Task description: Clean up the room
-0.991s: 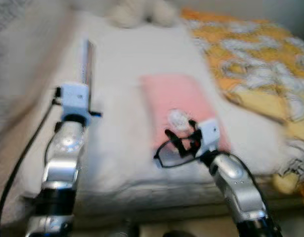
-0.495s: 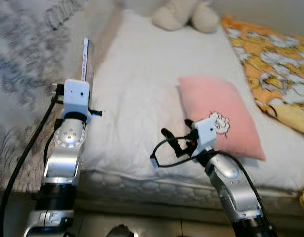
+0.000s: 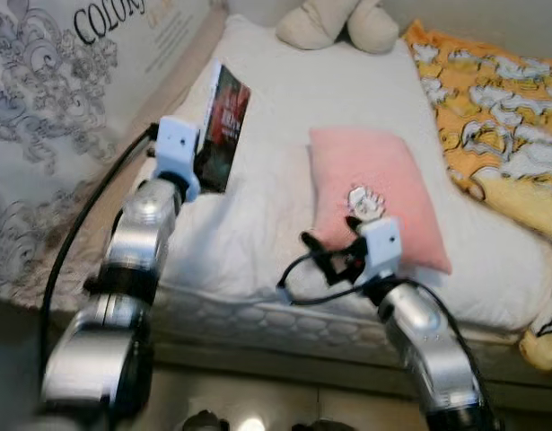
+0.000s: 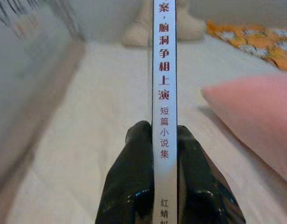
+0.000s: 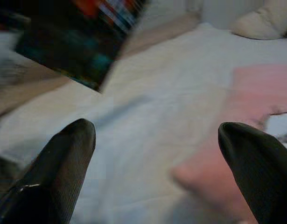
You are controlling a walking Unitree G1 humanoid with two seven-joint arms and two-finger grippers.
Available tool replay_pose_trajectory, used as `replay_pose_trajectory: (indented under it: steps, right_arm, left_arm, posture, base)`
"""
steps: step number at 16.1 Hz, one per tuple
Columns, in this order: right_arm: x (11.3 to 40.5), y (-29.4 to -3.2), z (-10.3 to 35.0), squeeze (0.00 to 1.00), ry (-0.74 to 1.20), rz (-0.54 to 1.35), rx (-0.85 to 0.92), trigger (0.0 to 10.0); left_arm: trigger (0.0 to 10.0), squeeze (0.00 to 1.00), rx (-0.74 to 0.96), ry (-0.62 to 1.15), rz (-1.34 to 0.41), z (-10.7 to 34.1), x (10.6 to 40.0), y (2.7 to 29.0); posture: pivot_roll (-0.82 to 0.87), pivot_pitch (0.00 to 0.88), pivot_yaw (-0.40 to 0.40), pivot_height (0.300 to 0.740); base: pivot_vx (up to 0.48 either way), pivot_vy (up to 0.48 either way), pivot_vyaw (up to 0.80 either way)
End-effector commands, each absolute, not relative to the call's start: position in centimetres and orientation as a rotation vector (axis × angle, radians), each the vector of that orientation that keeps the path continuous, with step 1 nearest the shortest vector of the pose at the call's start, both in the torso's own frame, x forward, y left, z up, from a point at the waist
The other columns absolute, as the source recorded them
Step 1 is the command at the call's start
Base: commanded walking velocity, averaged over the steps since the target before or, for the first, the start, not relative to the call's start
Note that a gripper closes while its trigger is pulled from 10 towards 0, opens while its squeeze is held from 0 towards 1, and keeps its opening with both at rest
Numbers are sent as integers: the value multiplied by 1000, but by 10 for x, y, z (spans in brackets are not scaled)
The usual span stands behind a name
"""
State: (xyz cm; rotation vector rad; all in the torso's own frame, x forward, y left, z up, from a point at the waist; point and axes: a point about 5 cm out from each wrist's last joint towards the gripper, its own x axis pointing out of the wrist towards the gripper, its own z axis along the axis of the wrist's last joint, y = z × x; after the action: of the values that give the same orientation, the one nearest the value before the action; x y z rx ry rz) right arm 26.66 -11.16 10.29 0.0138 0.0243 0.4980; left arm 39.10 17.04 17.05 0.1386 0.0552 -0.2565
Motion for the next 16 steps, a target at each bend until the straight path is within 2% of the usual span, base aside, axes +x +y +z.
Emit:
replay_pose_trajectory:
  steps: [1, 7, 10, 12, 13, 14, 16]
  right_arm:
    - [262, -118, 114, 0, -15, 478, -10, 10000]
    - [193, -151, 135, 0, 43, 432, -69, 10000]
    - [171, -144, 149, 0, 84, 475, -74, 10000]
    - [163, -144, 153, 0, 98, 488, -77, 10000]
    - [160, -144, 156, 0, 111, 491, -78, 10000]
    - [156, -145, 158, 0, 130, 488, -78, 10000]
    - [153, -145, 159, 0, 150, 484, -77, 10000]
  left_arm:
    - [10000, 0, 101, 37, -270, 178, 396, 171]
    - [10000, 0, -164, 49, -330, 189, 410, 151]
    - [10000, 0, -421, 68, -323, 194, 413, 147]
    - [10000, 0, -506, 80, -322, 192, 412, 148]
    - [10000, 0, -419, 113, -286, 184, 411, 154]
    - [10000, 0, -212, 164, -223, 174, 408, 166]
    - [10000, 0, -20, 192, -218, 170, 407, 169]
  posture:
    - [-167, 109, -16, 740]
    - [-383, 281, -62, 740]
    - [-417, 362, -100, 740]
    - [-426, 380, -107, 740]
    - [-432, 393, -113, 740]
    - [-442, 408, -117, 740]
    - [-441, 417, -118, 740]
  base:
    - [0, 0, 0]
    - [0, 0, 0]
    - [0, 0, 0]
    - [0, 0, 0]
    - [0, 0, 0]
    - [0, 0, 0]
    - [0, 0, 0]
